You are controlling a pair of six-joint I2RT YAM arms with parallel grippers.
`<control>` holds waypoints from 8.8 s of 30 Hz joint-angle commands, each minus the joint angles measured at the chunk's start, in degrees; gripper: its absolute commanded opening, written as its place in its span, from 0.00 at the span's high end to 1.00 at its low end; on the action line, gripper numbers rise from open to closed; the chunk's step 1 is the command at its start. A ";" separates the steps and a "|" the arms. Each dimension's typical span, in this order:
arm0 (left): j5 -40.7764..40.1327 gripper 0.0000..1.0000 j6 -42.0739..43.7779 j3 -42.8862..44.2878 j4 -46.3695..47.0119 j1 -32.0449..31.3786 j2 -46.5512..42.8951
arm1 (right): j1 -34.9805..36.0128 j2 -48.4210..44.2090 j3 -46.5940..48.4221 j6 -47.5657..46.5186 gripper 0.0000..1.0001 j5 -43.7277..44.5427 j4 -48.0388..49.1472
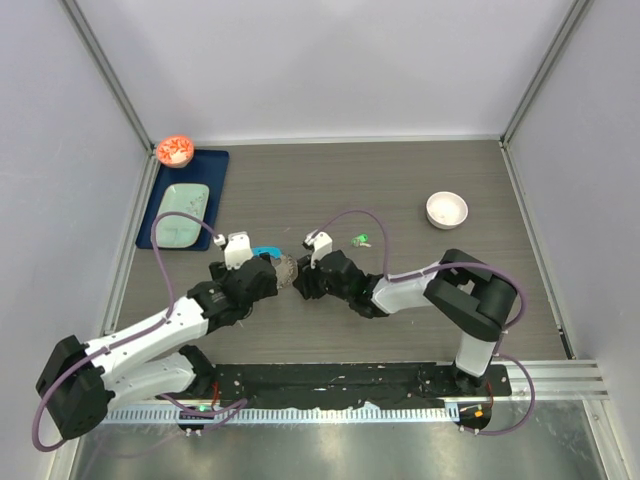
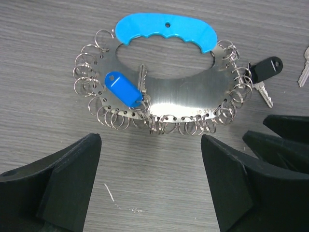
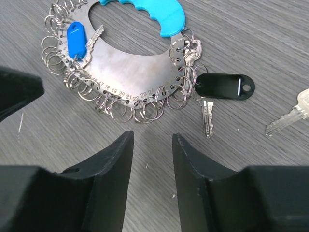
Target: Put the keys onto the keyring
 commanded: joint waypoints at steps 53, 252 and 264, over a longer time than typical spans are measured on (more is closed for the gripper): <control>-0.77 0.00 2.92 -6.93 8.14 -0.19 -7.87 | 0.95 7.49 4.06 -9.30 0.99 4.97 13.17; 56.19 0.43 45.02 -9.21 61.76 -0.19 -2.51 | -10.93 -43.75 9.94 -33.47 0.99 -21.77 -49.66; 67.78 0.49 51.17 -7.98 67.20 0.16 1.26 | -8.37 -41.29 15.84 -42.26 0.99 -22.37 -60.31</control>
